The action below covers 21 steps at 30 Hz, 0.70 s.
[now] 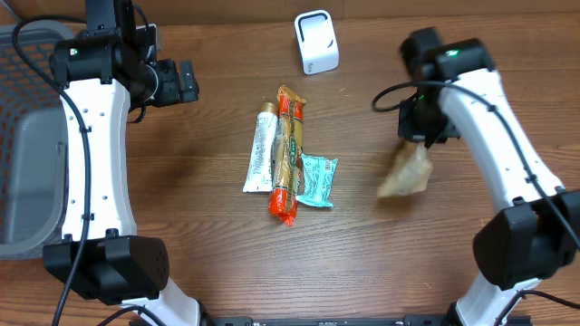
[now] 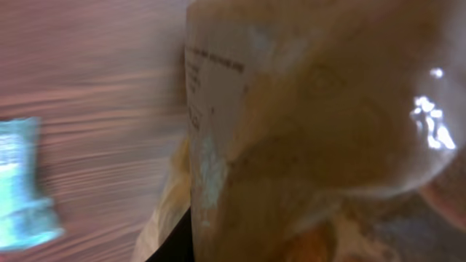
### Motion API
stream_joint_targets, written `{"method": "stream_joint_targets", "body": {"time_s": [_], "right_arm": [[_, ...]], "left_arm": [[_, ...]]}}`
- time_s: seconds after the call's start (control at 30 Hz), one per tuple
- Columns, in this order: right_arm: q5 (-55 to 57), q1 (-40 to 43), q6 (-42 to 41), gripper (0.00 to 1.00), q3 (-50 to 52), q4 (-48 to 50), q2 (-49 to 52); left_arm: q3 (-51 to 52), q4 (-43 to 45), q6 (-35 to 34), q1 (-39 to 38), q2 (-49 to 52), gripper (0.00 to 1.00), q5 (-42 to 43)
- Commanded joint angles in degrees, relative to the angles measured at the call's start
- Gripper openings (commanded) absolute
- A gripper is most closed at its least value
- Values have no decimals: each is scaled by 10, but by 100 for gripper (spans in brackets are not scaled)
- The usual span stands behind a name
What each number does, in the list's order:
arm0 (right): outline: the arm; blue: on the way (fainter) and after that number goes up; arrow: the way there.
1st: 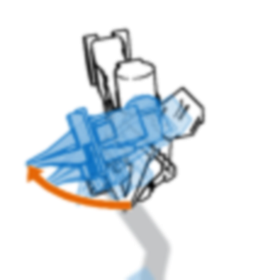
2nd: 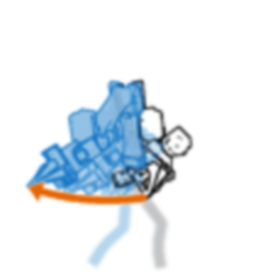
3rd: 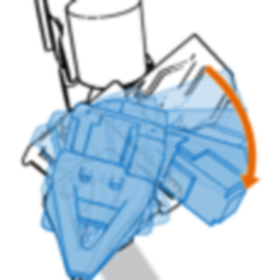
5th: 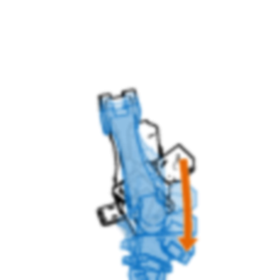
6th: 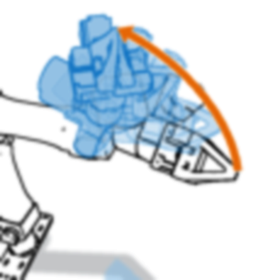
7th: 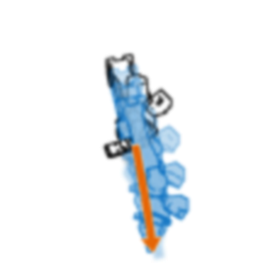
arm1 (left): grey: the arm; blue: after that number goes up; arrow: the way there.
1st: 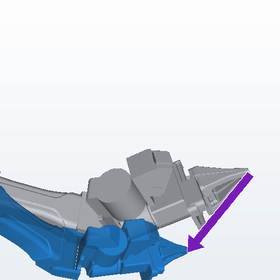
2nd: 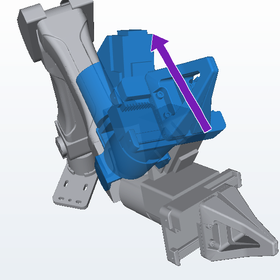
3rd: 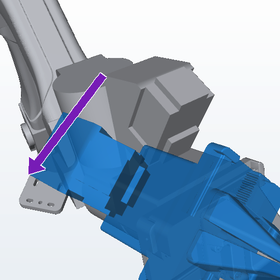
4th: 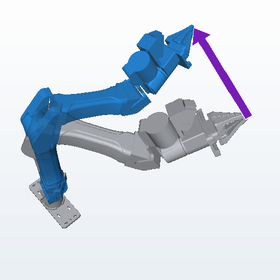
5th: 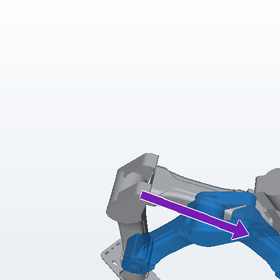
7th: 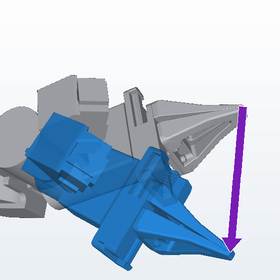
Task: Scan the item barcode
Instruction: 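Reach the right gripper to the clear pouch and grasp its edge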
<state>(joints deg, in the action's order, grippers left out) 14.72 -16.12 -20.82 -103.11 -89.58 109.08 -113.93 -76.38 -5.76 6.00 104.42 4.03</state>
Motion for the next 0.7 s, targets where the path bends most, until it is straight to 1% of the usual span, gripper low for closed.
{"method": "stream_joint_targets", "body": {"time_s": [0.0,0.1,0.2,0.33,0.5,0.6,0.67], "right_arm": [[169,-30,-88,4,3,-8,36],[213,-45,-92,4,3,-12,78],[245,-53,-92,4,3,17,116],[236,-56,-89,4,3,57,134],[182,-71,-43,4,3,101,149],[151,-80,-42,10,3,116,151],[123,-85,-40,19,3,123,151]], "left_arm": [[-7,-1,9,-4,-2,100,0],[-7,-1,9,-4,-2,100,0],[-7,-1,9,-4,-2,100,0],[-7,-1,9,-4,-2,100,0],[-7,-1,9,-4,-2,100,0],[-7,-1,9,-4,-2,100,0],[-7,-1,9,-4,-2,100,0]]}}
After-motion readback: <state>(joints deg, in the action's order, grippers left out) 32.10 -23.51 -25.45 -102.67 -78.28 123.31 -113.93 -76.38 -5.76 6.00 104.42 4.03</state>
